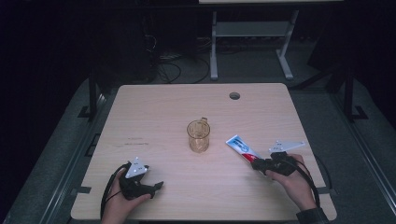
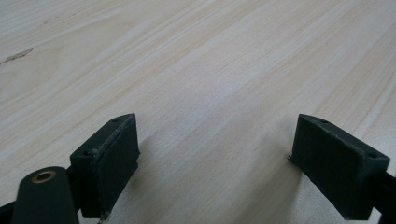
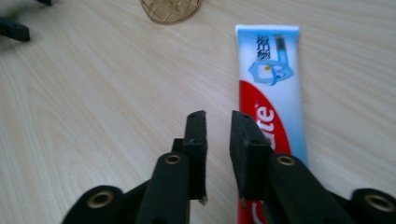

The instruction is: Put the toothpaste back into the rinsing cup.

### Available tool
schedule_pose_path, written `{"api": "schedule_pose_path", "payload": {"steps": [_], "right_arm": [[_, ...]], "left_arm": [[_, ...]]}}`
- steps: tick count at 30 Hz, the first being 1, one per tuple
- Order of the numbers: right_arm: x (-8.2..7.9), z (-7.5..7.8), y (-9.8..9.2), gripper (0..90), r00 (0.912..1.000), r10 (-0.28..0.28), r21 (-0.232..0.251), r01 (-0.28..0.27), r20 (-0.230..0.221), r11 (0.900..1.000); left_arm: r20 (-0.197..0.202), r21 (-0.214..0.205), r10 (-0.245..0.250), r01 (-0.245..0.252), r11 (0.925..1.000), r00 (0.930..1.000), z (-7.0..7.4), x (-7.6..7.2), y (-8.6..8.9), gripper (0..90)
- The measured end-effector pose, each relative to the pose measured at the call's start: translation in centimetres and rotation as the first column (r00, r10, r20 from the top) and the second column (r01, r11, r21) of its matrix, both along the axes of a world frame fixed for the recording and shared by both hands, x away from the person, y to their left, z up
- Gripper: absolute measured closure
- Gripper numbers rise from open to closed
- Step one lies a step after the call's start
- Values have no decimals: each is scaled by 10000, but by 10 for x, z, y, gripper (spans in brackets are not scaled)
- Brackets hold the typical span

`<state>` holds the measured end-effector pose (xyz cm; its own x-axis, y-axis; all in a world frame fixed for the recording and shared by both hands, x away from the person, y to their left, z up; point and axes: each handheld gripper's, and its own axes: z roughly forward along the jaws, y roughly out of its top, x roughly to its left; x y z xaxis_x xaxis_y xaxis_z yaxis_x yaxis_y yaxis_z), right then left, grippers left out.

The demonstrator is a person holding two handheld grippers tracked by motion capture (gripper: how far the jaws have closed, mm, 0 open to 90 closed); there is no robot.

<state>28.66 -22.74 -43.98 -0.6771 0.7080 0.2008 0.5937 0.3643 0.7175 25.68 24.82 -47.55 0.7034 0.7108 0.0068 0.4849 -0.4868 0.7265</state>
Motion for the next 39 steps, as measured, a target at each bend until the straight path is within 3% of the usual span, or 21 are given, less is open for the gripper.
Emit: {"api": "schedule_pose_path", "payload": {"steps": [12,20,32,39], "right_arm": [[13,4,-1,530,9970,-600,-221,612,486,9979],[32,4,1,425,9948,-929,-212,938,422,9954],[57,-5,15,385,9950,-993,-542,997,100,9935],[69,-9,26,369,9963,-856,-1129,851,-3,9900]], "left_arm": [[-13,3,-4,4,10000,10000,0,0,0,135],[-17,7,-4,4,10000,10000,0,0,0,135],[-23,14,-3,3,10000,10000,0,0,0,135],[-22,7,1,-1,10000,10000,0,0,0,135]]}}
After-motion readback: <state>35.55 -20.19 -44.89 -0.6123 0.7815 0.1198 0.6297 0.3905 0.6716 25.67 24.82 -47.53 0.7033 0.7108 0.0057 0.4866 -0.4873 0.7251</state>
